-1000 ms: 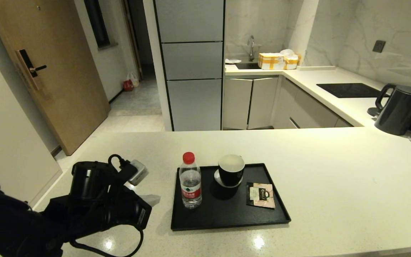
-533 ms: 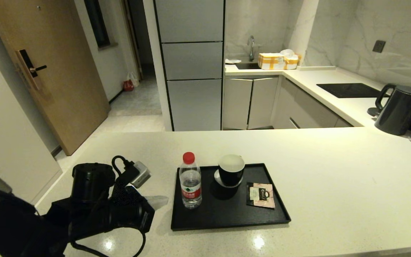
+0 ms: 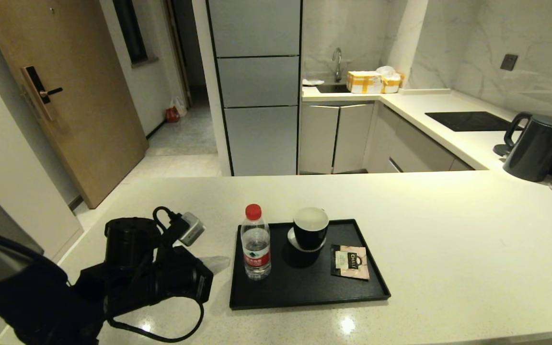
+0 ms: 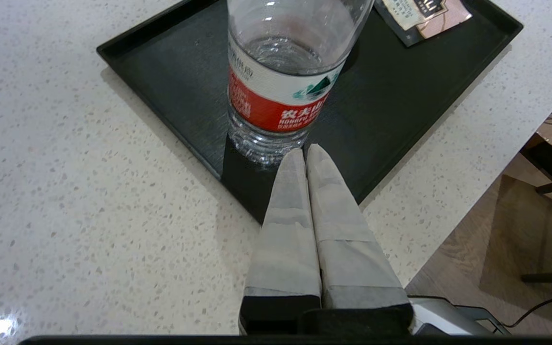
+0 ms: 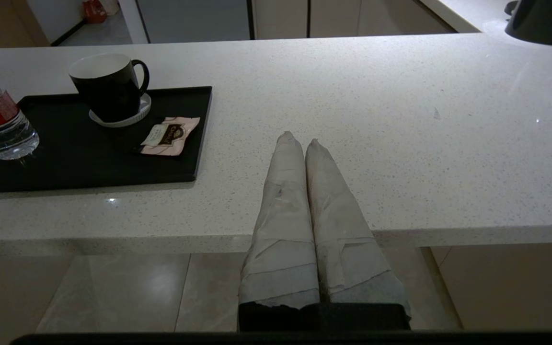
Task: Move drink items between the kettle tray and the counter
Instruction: Pick up the bottled water
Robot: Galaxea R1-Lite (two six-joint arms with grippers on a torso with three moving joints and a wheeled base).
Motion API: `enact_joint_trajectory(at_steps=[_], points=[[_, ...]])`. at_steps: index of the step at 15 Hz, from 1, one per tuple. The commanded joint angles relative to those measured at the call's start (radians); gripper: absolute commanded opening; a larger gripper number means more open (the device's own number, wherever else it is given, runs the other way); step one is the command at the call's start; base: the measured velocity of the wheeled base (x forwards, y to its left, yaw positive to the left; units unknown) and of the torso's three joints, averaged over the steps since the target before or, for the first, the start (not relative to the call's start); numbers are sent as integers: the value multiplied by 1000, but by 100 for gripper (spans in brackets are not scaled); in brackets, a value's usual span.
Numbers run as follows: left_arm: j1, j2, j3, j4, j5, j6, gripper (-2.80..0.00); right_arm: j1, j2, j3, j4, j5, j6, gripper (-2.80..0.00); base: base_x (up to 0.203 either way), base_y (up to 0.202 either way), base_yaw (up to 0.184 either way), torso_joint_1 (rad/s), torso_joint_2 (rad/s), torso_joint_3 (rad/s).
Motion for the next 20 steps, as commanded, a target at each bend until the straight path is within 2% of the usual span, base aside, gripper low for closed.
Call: enact_joint_trajectory(at_steps=[1, 10, 11, 13, 16, 20], points=[[-5, 11, 6, -6, -2, 7, -280, 1, 0, 2, 0, 0, -1, -280, 0, 0, 0, 0, 0, 0], [-32, 26, -13, -9, 4, -8, -280, 1, 0, 2, 0, 0, -1, -280, 0, 0, 0, 0, 0, 0], [-32, 38, -1, -15, 10, -6, 0, 1, 0, 2, 0, 0, -1, -280, 0, 0, 0, 0, 0, 0], [-32, 51, -8, -64, 15, -16, 0, 1, 0, 2, 0, 0, -1, -280, 0, 0, 0, 0, 0, 0], [-42, 42, -10, -67, 13, -40, 0, 1, 0, 2, 0, 0, -1, -280, 0, 0, 0, 0, 0, 0], [-49, 94, -26, -74, 18, -38, 0, 1, 0, 2, 0, 0, -1, -280, 0, 0, 0, 0, 0, 0]])
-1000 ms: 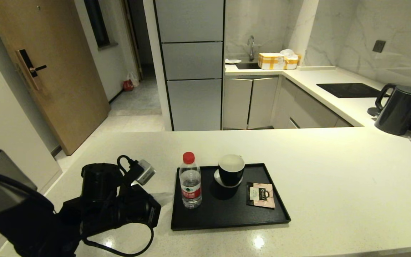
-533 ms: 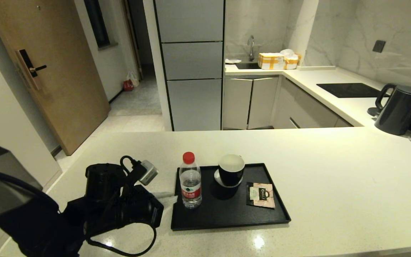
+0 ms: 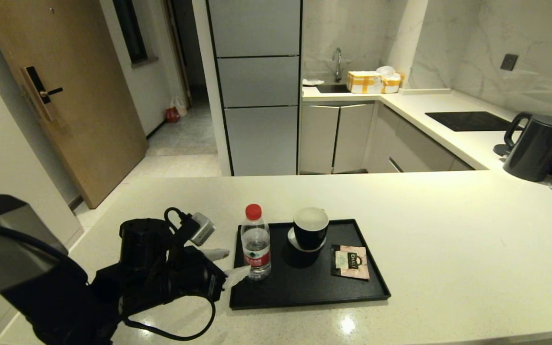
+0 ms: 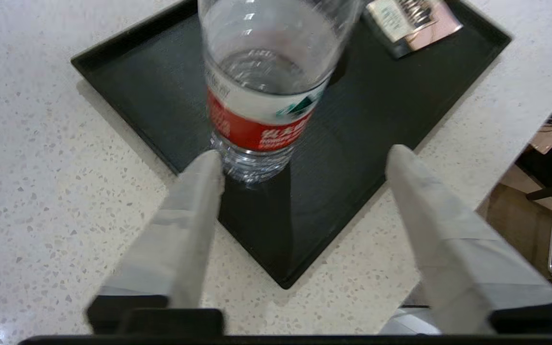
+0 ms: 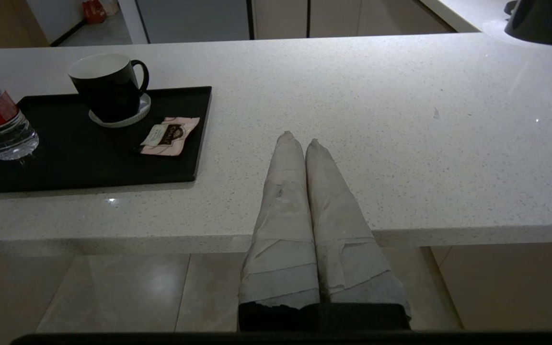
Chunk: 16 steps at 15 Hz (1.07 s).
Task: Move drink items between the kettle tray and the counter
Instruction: Pick up the bottled water
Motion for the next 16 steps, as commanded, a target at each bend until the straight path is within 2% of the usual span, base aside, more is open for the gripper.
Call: enact_joint_trajectory(at_steps=[1, 3, 6, 7, 14, 15, 16], points=[[-11, 59, -15, -30, 1, 4, 0, 1, 0, 2, 0, 0, -1, -280, 0, 0, 0, 0, 0, 0], [-14, 88, -29, -81, 2, 5, 0, 1, 0, 2, 0, 0, -1, -280, 0, 0, 0, 0, 0, 0], [-24, 248, -80, -330, 27, 7, 0, 1, 0, 2, 0, 0, -1, -280, 0, 0, 0, 0, 0, 0], [-39, 262, -92, -358, 39, 8, 0, 1, 0, 2, 0, 0, -1, -280, 0, 0, 0, 0, 0, 0], [-62, 297, -117, -363, 59, 11, 0, 1, 0, 2, 1, 0, -1, -280, 0, 0, 0, 0, 0, 0], [-62, 300, -113, -363, 66, 12, -280, -1, 0, 2, 0, 0, -1, -280, 0, 0, 0, 0, 0, 0], [-63, 297, -117, -362, 72, 13, -280, 1, 0, 1, 0, 0, -1, -280, 0, 0, 0, 0, 0, 0]])
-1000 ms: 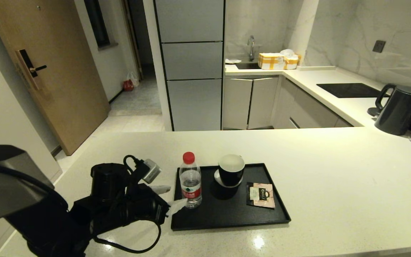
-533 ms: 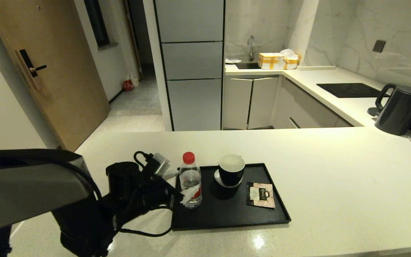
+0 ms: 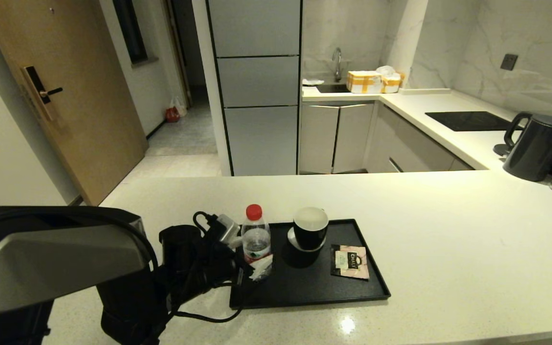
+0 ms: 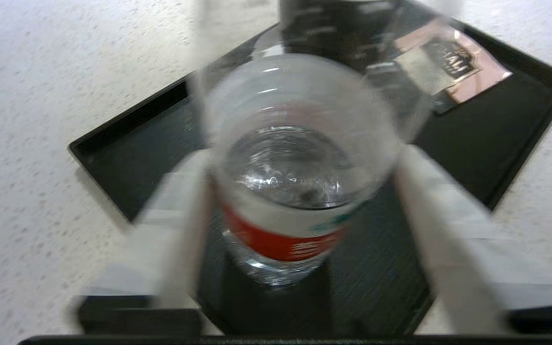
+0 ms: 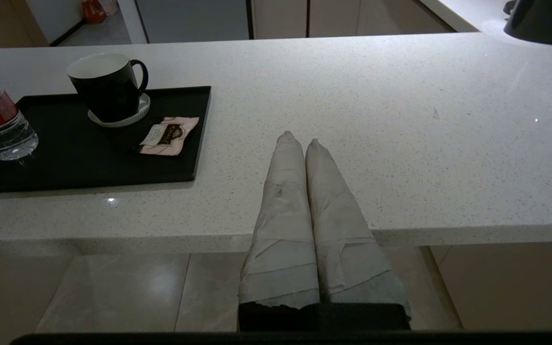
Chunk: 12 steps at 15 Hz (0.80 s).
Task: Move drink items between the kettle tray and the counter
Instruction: Pick up the bottled water
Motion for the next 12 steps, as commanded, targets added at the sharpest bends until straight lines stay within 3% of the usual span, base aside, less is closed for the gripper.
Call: enact_joint_trajectory(at_steps=[1, 8, 12], points=[[-2, 3, -1, -7, 3, 0, -280, 1, 0, 2, 0, 0, 0, -280, 0, 0, 0, 0, 0, 0], [-8, -3, -1, -10, 5, -3, -280, 1, 0, 2, 0, 0, 0, -280, 0, 0, 0, 0, 0, 0], [0, -105, 16, 18, 17, -9, -280, 1, 0, 2, 0, 0, 0, -280, 0, 0, 0, 0, 0, 0]])
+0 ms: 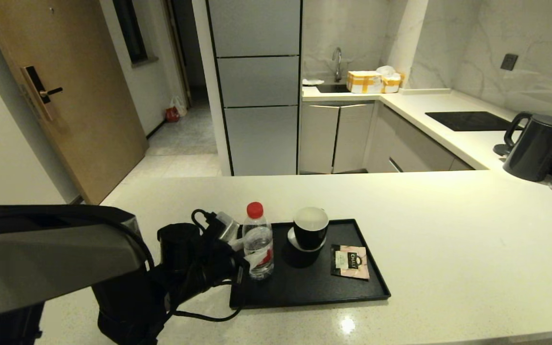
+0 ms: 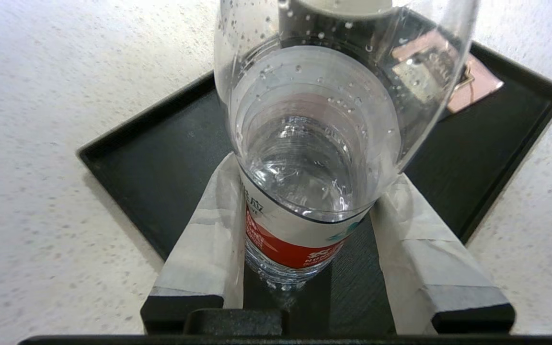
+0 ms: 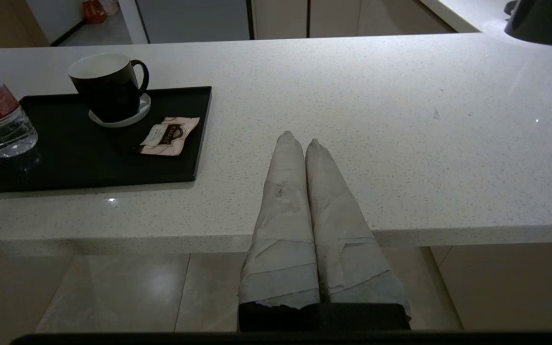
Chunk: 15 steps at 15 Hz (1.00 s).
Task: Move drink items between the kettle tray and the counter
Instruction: Pick up the bottled water, then place it on the left
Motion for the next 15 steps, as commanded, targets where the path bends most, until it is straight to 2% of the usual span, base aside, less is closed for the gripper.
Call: enact_joint_trajectory(at_steps=[1, 3, 4, 5, 7, 9, 15], points=[[15, -107, 12, 27, 6, -4, -280, 0, 0, 2, 0, 0, -1, -280, 0, 0, 0, 0, 0, 0], [49, -171, 17, 117, 10, -10, -280, 0, 0, 2, 0, 0, -1, -280, 0, 0, 0, 0, 0, 0], [53, -175, 15, 124, 15, -10, -280, 0, 0, 2, 0, 0, -1, -280, 0, 0, 0, 0, 0, 0], [89, -188, 10, 139, 33, -10, -280, -1, 0, 2, 0, 0, -1, -280, 0, 0, 0, 0, 0, 0], [162, -192, -6, 149, 106, -9, -280, 0, 0, 2, 0, 0, -1, -280, 0, 0, 0, 0, 0, 0], [215, -186, -14, 149, 114, -9, -280, 0, 0, 2, 0, 0, -1, -280, 0, 0, 0, 0, 0, 0], [262, -103, -12, 146, 116, -4, -280, 0, 0, 2, 0, 0, -1, -280, 0, 0, 0, 0, 0, 0]])
